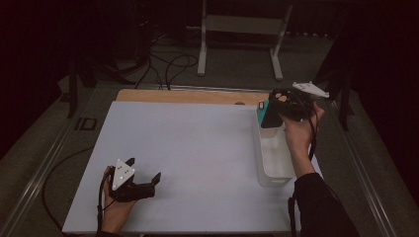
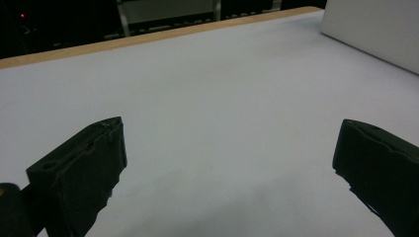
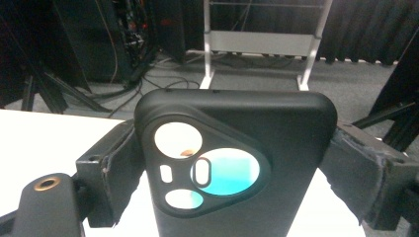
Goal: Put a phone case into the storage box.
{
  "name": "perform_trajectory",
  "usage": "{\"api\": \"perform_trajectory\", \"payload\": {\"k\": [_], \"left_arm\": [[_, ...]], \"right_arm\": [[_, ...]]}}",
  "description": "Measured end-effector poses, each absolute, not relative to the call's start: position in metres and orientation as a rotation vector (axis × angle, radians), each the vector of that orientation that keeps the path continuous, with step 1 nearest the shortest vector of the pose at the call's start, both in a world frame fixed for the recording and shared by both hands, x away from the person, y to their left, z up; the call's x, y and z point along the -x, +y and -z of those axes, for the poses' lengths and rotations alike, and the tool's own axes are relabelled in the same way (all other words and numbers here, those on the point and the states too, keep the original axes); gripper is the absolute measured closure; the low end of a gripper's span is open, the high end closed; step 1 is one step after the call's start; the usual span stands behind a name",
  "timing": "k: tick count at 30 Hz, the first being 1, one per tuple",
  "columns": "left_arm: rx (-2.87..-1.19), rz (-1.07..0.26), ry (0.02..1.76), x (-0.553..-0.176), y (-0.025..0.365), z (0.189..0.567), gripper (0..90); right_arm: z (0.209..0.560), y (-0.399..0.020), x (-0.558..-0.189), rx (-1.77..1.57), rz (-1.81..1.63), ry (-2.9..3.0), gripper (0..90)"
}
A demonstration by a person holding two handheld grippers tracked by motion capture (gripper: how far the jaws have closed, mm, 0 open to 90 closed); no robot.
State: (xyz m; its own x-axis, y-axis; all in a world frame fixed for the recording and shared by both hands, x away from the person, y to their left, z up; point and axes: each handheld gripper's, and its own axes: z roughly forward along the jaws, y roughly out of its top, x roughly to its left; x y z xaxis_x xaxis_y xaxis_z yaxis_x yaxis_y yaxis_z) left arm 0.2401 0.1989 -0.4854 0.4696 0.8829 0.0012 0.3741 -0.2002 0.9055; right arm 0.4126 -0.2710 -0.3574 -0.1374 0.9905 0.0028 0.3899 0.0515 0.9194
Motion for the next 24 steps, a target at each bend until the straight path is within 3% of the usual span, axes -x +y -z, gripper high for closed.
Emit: {"api": "perform_trajectory", "payload": {"k": [24], "left_arm": [[-1.774, -0.678, 1.070, -0.239, 0.200, 0.485, 0.6]], "right_arm": [[0.396, -0.269, -0.438, -1.520, -0.992, 1.655, 13.8]]}}
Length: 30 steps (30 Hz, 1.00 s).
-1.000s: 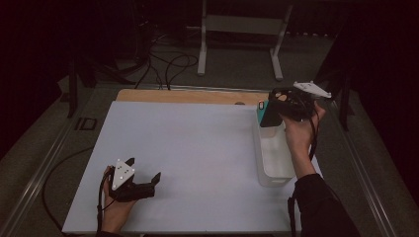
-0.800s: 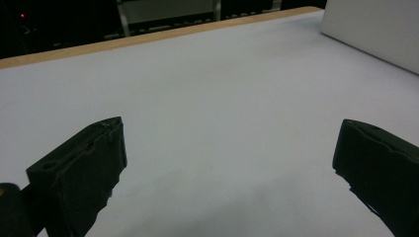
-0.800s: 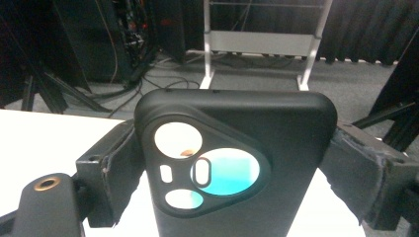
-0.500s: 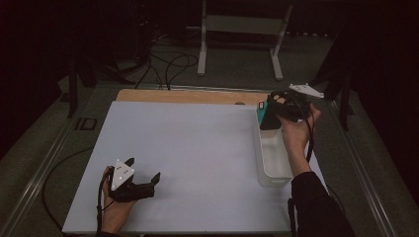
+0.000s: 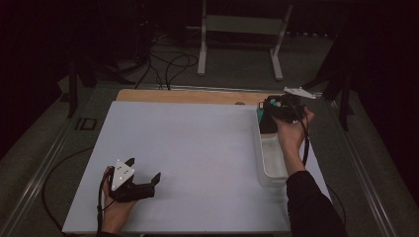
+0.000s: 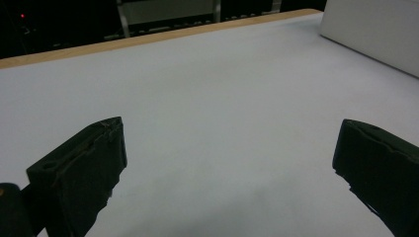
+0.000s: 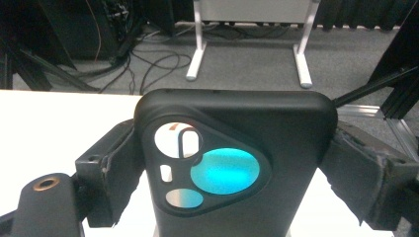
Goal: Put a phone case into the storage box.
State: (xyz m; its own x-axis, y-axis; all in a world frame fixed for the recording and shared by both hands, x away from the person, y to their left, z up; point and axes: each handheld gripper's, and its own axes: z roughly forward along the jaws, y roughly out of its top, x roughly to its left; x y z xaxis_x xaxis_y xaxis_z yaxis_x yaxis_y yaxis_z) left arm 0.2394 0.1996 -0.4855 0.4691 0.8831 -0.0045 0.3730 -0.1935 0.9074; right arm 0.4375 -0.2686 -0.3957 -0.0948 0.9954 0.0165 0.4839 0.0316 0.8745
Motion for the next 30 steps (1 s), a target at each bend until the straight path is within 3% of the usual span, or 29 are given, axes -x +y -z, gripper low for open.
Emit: {"api": "perform_trajectory", "payload": {"k": [30], "left_arm": [[-1.769, -0.670, 1.072, -0.238, 0.200, 0.486, 0.7]], "right_arm": [[0.430, -0.257, -0.460, -1.539, -0.902, 1.705, 12.9]]}}
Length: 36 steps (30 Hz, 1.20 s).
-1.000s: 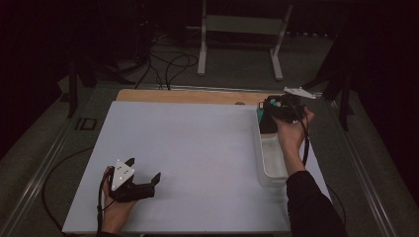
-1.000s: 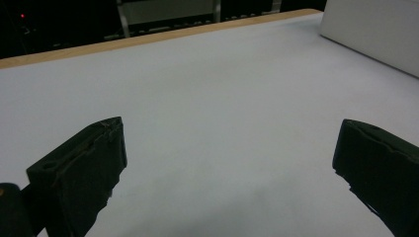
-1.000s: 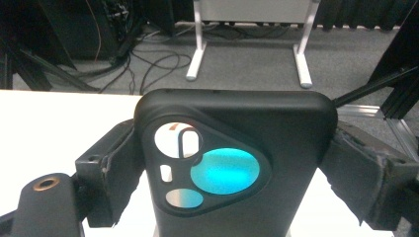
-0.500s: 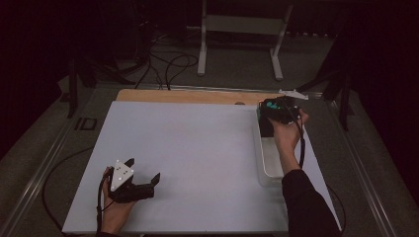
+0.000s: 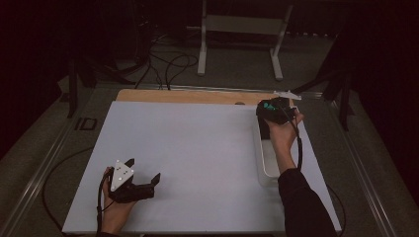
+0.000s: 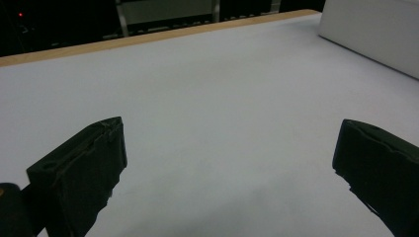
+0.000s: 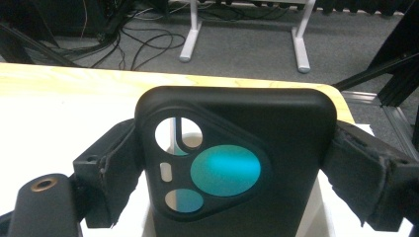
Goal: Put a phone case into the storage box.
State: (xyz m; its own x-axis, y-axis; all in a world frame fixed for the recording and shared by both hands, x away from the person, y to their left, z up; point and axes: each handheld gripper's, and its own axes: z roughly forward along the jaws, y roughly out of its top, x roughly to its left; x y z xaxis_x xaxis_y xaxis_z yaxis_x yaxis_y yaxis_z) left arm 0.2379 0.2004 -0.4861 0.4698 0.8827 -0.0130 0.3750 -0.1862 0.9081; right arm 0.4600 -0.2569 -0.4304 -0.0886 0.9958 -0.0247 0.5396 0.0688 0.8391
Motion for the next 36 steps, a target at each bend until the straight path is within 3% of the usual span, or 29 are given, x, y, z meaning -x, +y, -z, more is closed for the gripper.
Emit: {"api": "perform_trajectory", "payload": {"k": [36], "left_arm": [[-1.778, -0.662, 1.067, -0.2383, 0.1992, 0.4869, 0.9]], "right_arm": [[0.4281, -0.2630, -0.4627, -1.533, -0.937, 1.698, 8.8]]}}
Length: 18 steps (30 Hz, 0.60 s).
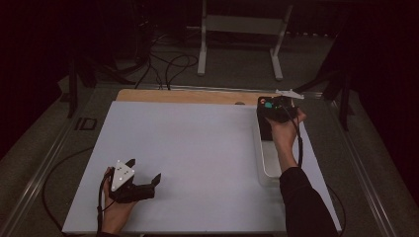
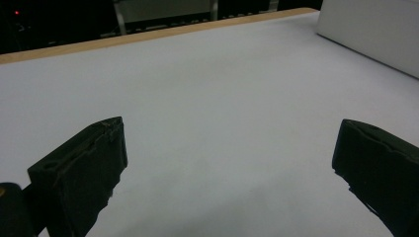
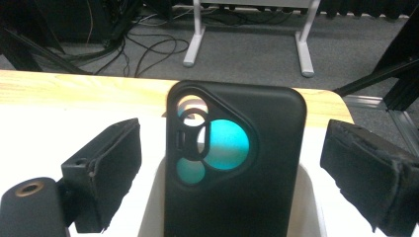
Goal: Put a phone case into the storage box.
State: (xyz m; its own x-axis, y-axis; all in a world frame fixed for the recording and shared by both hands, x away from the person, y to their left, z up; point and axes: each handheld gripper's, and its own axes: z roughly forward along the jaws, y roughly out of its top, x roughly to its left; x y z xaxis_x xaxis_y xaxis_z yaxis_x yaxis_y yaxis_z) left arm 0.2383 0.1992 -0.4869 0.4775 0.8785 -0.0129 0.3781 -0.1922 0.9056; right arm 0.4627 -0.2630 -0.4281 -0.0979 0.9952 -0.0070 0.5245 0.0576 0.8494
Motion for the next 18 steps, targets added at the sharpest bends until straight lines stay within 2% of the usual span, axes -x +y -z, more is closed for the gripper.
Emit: {"api": "perform_trajectory", "payload": {"k": [18], "left_arm": [[-1.775, -0.663, 1.071, -0.238, 0.200, 0.486, 0.9]], "right_arm": [[0.415, -0.256, -0.443, -1.455, -0.966, 1.784, 8.9]]}}
